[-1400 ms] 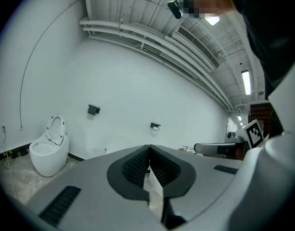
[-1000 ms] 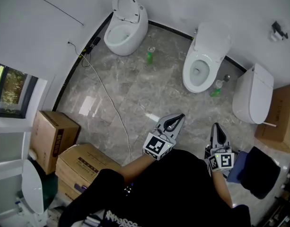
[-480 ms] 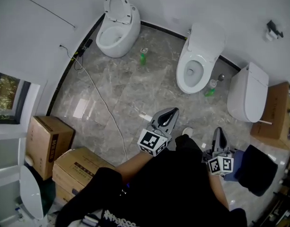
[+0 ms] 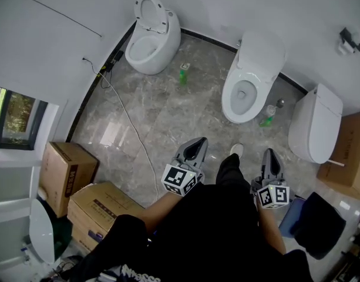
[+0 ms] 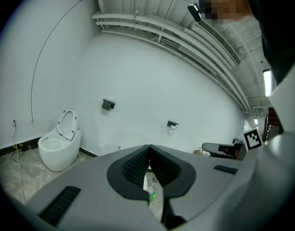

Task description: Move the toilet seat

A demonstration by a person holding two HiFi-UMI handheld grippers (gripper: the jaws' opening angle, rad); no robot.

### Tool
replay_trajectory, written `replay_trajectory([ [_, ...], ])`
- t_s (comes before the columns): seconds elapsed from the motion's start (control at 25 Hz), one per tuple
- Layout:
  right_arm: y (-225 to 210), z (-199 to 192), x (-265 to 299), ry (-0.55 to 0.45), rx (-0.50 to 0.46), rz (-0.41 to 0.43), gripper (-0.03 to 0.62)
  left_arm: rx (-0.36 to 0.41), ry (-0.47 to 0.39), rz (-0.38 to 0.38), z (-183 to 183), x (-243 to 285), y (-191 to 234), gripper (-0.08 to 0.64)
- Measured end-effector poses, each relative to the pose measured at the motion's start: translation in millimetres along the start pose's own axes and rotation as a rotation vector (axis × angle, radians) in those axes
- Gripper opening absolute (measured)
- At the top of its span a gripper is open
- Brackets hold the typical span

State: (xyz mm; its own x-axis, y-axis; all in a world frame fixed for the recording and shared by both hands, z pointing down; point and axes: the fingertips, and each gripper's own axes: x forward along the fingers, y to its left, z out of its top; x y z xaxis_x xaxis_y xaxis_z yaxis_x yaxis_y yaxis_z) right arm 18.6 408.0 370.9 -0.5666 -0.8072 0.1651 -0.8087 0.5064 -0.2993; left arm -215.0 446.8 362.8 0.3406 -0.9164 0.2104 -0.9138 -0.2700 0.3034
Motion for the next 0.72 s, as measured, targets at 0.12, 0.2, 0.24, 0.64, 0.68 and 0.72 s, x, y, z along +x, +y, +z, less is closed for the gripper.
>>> replay_trajectory([
  [0.12,-36,19,30,-0.003,-0.012,-0.005,0.026,-0.002,0.008,-0.023,12,48,-12,0.011],
  [0.2,-78,33,43,-0.002,-0.028,-0.066,0.028,-0.036,0.02,-0.081,12,86,-25,0.011],
  [0.24,-102,39,47,0.001,-0.028,-0.105,0.028,-0.058,0.038,-0.098,9,106,-28,0.011],
  [0.64,-250,64,104,0.074,-0.02,-0.166,0.028,-0.028,0.143,-0.033,-4,225,-39,0.011],
  [0.68,-255,62,111,0.081,-0.011,-0.154,0.028,-0.025,0.133,-0.039,-3,235,-43,0.011],
  [0.72,-259,59,119,0.09,0.0,-0.143,0.028,-0.023,0.124,-0.045,-2,244,-46,0.012],
])
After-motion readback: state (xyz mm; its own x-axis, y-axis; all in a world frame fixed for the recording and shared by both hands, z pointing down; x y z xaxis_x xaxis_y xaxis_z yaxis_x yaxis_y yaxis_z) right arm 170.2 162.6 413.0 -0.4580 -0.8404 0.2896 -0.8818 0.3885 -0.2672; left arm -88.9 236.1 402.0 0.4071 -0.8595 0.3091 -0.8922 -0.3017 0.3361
